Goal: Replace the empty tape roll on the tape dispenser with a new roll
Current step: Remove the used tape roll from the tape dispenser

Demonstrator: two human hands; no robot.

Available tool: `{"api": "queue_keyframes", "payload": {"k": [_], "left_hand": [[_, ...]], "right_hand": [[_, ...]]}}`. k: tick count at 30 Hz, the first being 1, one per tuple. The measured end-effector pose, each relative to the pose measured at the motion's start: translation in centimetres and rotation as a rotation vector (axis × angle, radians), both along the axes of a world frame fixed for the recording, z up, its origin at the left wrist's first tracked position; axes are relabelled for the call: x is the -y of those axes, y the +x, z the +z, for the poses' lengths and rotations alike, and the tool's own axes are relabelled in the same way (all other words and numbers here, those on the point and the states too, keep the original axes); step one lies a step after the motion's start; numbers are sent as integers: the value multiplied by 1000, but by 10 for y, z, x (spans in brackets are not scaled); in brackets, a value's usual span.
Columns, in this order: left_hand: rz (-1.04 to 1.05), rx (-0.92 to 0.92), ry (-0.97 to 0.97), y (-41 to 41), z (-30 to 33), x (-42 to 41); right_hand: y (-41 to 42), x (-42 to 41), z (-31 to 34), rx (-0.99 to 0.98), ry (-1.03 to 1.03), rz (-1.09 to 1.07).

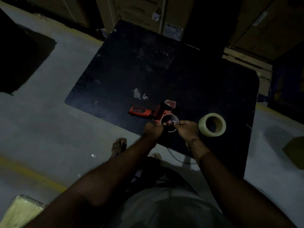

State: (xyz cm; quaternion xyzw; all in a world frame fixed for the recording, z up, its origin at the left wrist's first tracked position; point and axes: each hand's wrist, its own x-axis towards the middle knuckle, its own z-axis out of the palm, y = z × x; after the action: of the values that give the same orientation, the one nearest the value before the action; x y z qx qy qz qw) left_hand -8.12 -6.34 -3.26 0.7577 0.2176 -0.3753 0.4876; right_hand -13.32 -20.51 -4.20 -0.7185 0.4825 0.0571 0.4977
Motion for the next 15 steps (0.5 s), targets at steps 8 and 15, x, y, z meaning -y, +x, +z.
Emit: {"api": "queue_keyframes", "payload": {"k": [8,15], "left_hand": [[15,65,26,-7,5,-6],[8,78,32,-3,-17,-6]], "right_hand": [[3,-5,-12,1,70,-121],[2,-11,-18,31,123,-195]]}}
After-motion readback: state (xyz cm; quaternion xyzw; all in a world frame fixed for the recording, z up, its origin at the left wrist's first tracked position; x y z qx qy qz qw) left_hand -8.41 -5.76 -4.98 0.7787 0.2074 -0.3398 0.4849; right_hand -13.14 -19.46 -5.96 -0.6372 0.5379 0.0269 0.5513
